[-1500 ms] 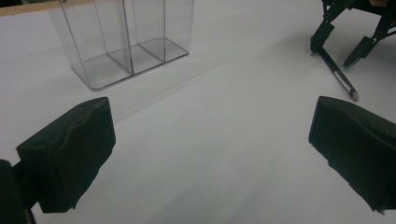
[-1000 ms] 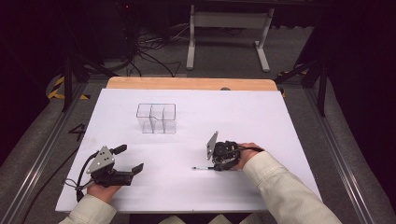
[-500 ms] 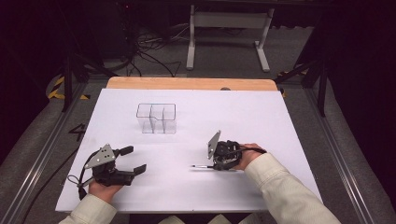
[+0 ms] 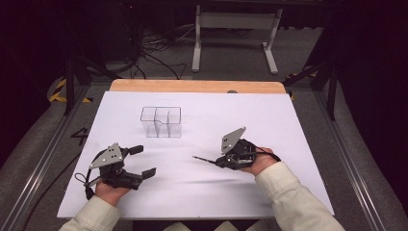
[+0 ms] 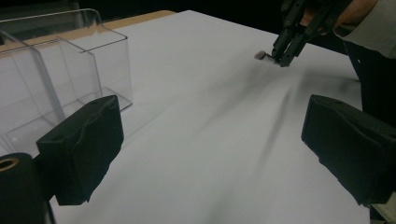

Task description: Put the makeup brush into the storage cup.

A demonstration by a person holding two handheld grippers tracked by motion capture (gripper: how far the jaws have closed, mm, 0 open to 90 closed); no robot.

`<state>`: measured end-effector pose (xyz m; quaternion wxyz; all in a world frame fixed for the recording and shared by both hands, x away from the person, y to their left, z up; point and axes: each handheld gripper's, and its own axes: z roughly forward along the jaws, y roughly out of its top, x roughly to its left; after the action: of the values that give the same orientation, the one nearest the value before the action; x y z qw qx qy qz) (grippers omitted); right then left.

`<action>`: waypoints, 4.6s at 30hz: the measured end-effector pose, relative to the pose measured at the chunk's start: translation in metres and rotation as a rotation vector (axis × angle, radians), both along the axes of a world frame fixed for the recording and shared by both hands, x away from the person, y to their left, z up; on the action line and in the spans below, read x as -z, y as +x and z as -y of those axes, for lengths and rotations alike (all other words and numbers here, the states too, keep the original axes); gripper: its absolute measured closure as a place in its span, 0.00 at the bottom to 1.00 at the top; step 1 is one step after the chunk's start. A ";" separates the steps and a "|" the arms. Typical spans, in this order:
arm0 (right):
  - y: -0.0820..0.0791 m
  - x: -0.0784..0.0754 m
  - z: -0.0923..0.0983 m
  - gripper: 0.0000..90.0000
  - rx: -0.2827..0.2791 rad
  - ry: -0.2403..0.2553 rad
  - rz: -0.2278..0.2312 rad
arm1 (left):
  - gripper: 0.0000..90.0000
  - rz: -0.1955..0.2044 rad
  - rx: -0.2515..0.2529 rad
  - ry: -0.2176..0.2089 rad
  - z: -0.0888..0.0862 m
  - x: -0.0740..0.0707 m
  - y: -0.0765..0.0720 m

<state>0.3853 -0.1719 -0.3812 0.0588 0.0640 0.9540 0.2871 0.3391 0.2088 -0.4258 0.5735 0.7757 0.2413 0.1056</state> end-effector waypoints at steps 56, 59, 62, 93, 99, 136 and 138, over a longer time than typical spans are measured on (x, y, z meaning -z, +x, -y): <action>-0.024 0.030 0.000 0.93 0.094 0.783 0.058 | 0.18 0.041 0.312 -0.165 0.060 -0.040 0.028; -0.024 0.031 0.001 0.93 0.098 0.796 0.058 | 0.19 0.044 0.319 -0.166 0.064 -0.042 0.028; -0.024 0.033 0.000 0.93 0.100 0.800 0.057 | 0.21 0.050 0.327 -0.164 0.069 -0.043 0.029; -0.029 0.042 -0.011 0.93 0.108 0.828 0.056 | 0.56 -0.004 0.335 -0.203 0.094 -0.037 0.036; -0.029 0.042 -0.011 0.93 0.104 0.835 0.050 | 0.62 -0.027 0.345 -0.195 0.095 -0.036 0.038; -0.023 0.033 0.006 0.29 0.218 0.791 0.072 | 0.93 0.021 0.293 -0.099 0.077 -0.052 0.037; -0.022 0.033 0.007 0.25 0.233 0.779 0.069 | 0.93 0.026 0.285 -0.091 0.075 -0.055 0.038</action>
<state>0.3631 -0.1790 -0.4140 0.0941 0.1794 0.7577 0.6204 0.3772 0.1340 -0.3711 0.6201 0.7741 0.1258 0.0219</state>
